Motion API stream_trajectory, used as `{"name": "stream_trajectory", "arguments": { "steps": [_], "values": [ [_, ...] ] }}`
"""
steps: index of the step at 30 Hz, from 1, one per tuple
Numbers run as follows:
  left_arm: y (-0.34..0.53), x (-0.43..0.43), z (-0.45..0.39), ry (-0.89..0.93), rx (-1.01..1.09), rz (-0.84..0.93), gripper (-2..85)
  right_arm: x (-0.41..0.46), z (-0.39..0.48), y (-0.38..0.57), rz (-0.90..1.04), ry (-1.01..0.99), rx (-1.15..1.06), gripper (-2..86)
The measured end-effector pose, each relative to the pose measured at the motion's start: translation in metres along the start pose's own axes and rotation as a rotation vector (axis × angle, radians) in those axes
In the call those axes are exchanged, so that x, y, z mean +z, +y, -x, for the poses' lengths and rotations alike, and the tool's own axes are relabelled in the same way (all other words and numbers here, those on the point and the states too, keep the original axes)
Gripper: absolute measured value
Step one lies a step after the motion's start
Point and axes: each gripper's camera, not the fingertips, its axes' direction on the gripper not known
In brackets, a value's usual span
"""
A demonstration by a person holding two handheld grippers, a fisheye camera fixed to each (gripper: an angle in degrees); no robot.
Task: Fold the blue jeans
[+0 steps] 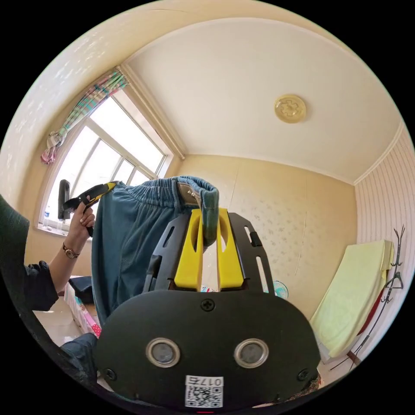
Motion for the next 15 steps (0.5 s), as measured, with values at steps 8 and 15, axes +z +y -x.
{"name": "stream_trajectory", "arguments": {
  "steps": [8, 15],
  "values": [
    [-0.065, 0.031, -0.018, -0.025, 0.067, 0.056, 2.9, 0.054, 0.006, -0.074, 0.047, -0.029, 0.044, 4.1],
    [-0.034, 0.095, 0.044, -0.075, 0.042, 0.205, 3.1, 0.188, -0.002, -0.041, 0.325, -0.154, 0.067, 3.9]
  ]
}}
